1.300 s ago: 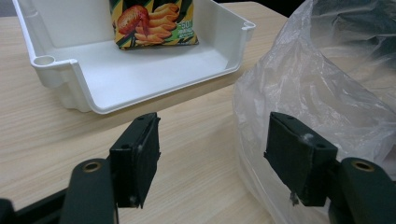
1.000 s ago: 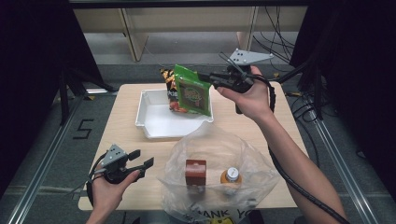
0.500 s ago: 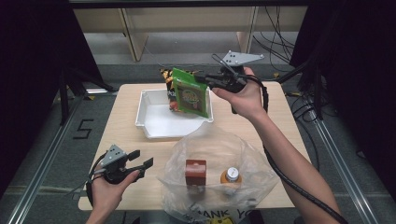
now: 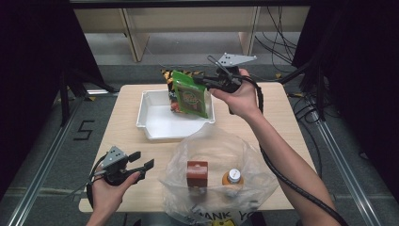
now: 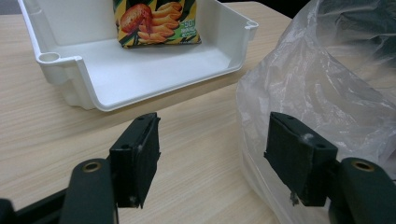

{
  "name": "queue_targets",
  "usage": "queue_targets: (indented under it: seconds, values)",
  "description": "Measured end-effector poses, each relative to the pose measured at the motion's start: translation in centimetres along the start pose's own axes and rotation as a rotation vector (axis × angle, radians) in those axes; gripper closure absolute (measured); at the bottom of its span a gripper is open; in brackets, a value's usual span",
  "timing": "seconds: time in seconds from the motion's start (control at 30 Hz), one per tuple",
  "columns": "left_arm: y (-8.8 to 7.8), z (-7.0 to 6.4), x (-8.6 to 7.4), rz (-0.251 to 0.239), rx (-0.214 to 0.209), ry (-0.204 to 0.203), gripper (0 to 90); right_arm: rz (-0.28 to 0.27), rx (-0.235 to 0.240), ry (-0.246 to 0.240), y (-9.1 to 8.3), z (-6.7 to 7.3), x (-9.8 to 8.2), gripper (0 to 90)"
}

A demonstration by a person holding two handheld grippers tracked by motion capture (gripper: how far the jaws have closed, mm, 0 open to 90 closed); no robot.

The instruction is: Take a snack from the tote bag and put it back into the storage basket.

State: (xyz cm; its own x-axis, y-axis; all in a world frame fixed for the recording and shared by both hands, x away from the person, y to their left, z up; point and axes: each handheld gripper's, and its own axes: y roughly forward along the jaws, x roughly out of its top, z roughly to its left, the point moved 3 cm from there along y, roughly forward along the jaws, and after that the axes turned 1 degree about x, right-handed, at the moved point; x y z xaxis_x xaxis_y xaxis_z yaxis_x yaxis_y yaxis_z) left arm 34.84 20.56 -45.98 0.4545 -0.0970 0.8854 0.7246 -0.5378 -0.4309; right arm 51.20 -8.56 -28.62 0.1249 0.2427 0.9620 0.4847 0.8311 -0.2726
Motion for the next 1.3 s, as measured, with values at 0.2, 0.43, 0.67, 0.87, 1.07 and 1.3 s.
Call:
queue_targets:
  seconds: [0.2, 0.43, 0.67, 0.87, 1.07, 1.3]
  values:
    - [0.0, 0.0, 0.0, 0.000, -0.004, 0.003, 34.2, 0.011, -0.002, 0.001, 0.6, -0.3, -0.3, 90.0]
    - [0.0, 0.0, -0.1, 0.000, -0.003, -0.001, 34.2, 0.017, -0.012, -0.011, 1.4, -0.8, -0.5, 90.0]
    - [0.0, 0.0, -0.2, 0.004, 0.001, 0.001, 34.2, 0.035, -0.024, 0.018, 1.9, -1.1, -0.7, 90.0]
    - [0.0, 0.0, -0.2, 0.007, 0.000, 0.001, 34.2, 0.045, -0.028, 0.012, 2.4, -1.6, -0.9, 90.0]
    - [0.0, 0.0, -0.2, 0.008, 0.000, 0.001, 34.2, 0.053, -0.027, 0.036, 3.1, -1.7, -1.0, 90.0]
    - [0.0, 0.1, -0.2, 0.004, 0.004, -0.004, 34.2, 0.060, -0.033, 0.029, 4.2, -2.1, -1.5, 90.0]
